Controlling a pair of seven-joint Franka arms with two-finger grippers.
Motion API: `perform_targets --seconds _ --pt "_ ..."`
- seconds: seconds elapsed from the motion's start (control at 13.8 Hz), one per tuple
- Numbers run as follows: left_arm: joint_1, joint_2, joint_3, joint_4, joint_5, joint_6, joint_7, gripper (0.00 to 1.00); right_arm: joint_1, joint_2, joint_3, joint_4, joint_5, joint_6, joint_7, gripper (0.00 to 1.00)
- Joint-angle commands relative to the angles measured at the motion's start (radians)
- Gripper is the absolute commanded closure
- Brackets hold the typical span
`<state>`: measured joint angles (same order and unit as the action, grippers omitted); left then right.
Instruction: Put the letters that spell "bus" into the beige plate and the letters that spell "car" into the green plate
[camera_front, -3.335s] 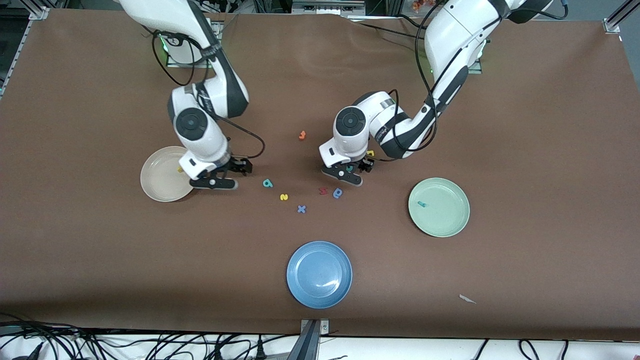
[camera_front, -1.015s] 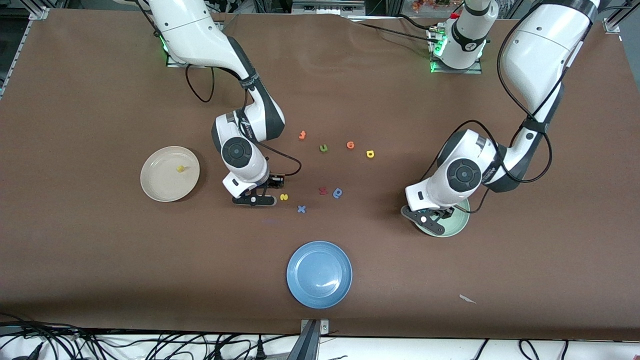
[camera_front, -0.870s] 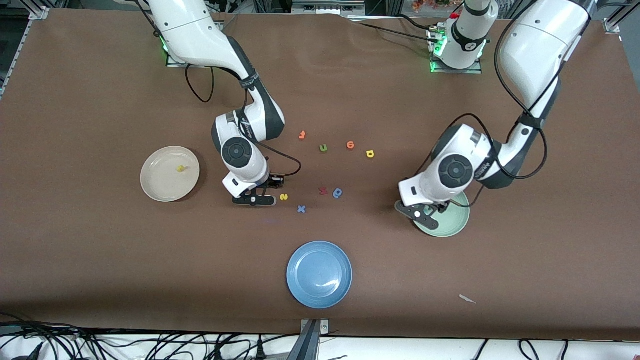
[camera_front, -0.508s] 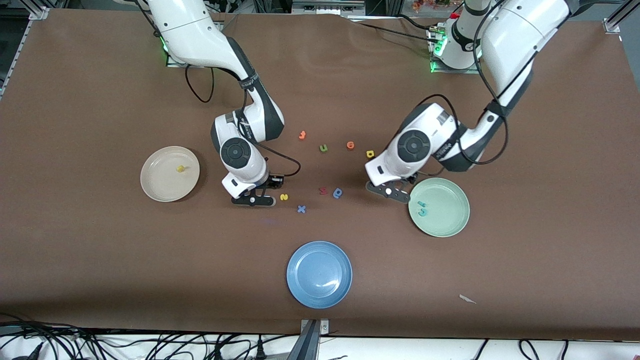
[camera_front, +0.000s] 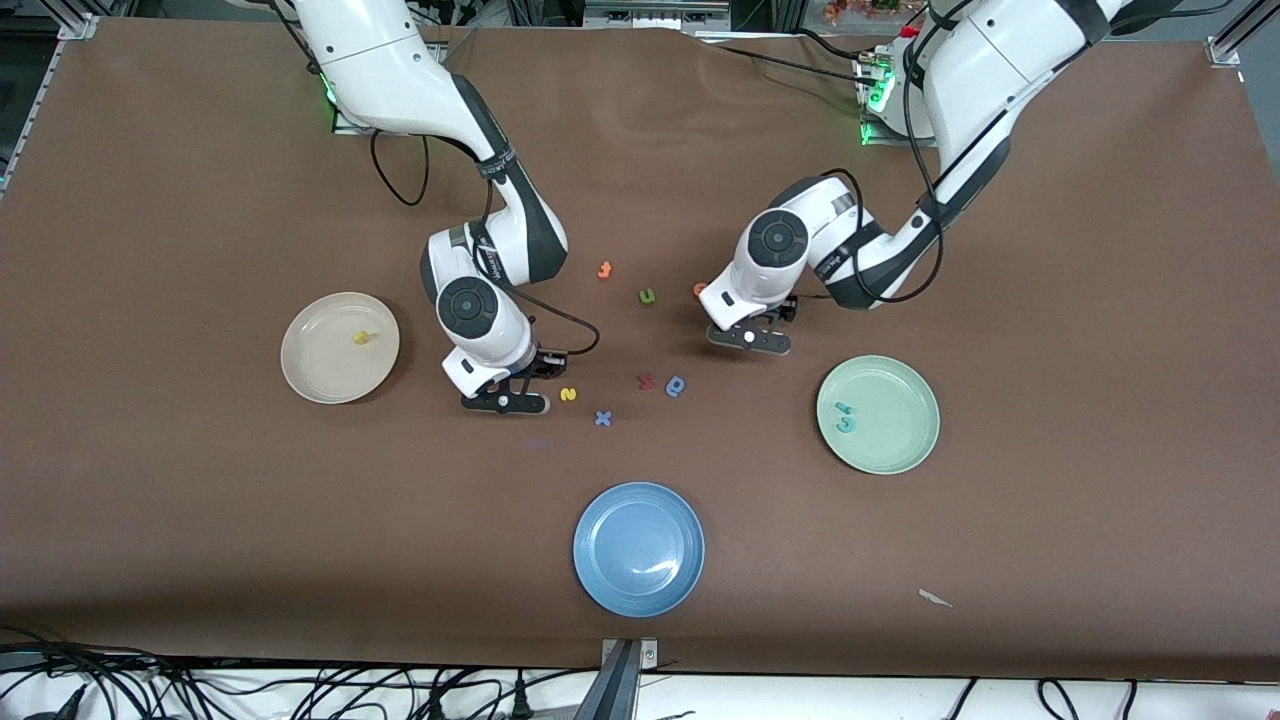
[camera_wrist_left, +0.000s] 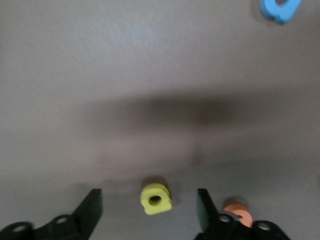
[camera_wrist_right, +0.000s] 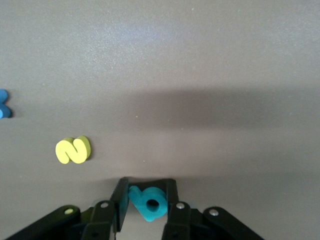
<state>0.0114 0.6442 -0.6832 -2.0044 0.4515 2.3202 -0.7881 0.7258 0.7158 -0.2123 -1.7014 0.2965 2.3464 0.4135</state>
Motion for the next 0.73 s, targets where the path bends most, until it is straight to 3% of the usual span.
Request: perform_targets --seconds 0.0,0.07,0.36,0.58,0.65 --pt "-0.018 -0.041 0.002 -0.036 0.030 0.008 -0.056 0.41 -0.006 0.016 0.005 0.026 0.029 -0.009 -0.013 0.74" --pt "-0.014 -0.041 0.002 -0.042 0.030 0.008 -0.056 0.42 -0.006 0.016 0.005 0.026 0.029 -0.009 -0.015 0.79" --pt "-0.016 -0.034 0.004 -0.042 0.030 0.011 -0.057 0.41 -0.035 0.011 0.001 0.090 0.023 -0.118 -0.025 0.79" --pt "-0.007 -0.011 0.007 -0.040 0.101 0.025 -0.077 0.42 -0.077 -0.024 -0.022 0.102 0.013 -0.214 -0.135 0.79" --pt "-0.007 -0.011 0.007 -0.040 0.104 0.025 -0.079 0.53 -0.075 -0.041 -0.053 0.089 0.012 -0.257 -0.160 0.79"
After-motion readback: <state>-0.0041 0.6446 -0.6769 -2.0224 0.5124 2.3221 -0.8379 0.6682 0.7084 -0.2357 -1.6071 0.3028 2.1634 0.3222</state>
